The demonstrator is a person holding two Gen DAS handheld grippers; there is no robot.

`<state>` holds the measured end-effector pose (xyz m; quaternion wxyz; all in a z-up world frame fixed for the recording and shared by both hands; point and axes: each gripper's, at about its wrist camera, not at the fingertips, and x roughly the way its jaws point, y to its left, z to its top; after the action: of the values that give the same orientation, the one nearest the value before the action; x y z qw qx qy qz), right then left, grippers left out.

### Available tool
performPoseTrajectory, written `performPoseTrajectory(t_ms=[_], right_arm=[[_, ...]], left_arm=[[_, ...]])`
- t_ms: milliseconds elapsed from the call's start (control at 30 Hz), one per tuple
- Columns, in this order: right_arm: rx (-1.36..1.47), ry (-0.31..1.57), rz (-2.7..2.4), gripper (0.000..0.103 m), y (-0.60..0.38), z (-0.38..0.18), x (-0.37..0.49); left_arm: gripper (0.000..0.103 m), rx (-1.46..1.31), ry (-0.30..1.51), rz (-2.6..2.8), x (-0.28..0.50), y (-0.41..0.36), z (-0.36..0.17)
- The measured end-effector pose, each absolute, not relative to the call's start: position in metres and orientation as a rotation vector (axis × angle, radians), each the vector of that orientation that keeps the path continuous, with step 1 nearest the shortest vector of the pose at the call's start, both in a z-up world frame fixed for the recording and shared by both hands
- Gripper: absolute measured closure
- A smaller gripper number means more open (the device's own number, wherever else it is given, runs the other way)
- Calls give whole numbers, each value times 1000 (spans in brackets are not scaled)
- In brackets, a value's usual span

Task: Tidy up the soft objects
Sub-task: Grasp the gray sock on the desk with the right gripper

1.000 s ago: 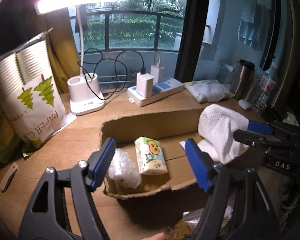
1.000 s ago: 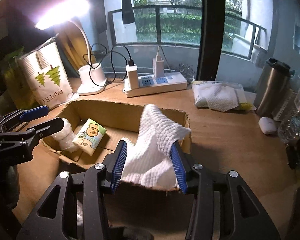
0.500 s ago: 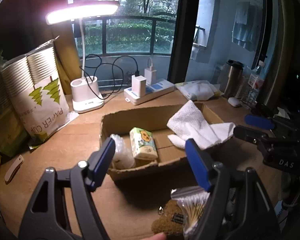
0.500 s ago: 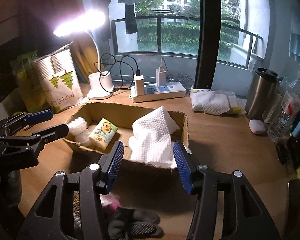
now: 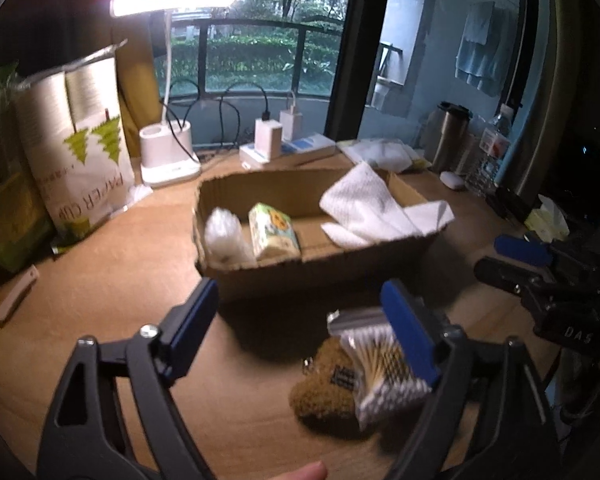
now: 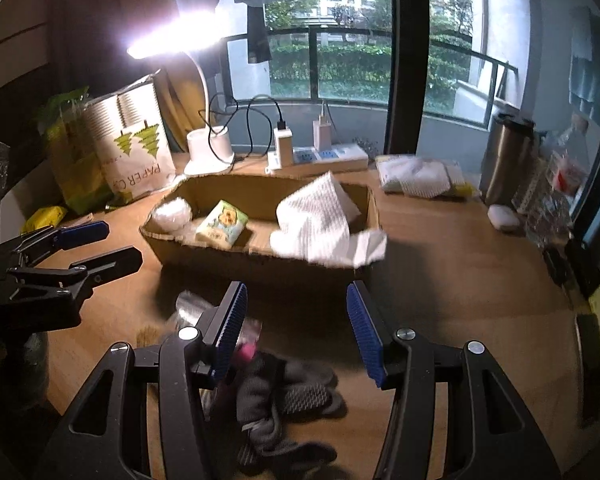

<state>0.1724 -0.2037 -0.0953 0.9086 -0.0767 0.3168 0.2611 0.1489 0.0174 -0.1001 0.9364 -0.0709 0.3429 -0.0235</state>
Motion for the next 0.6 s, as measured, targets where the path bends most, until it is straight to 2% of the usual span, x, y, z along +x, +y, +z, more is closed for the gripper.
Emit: performPoseTrajectory(t_ms=[600], right_arm=[[-140, 790, 611, 48, -212, -163, 149]], left_arm=[[18, -132, 792, -38, 131, -12, -137]])
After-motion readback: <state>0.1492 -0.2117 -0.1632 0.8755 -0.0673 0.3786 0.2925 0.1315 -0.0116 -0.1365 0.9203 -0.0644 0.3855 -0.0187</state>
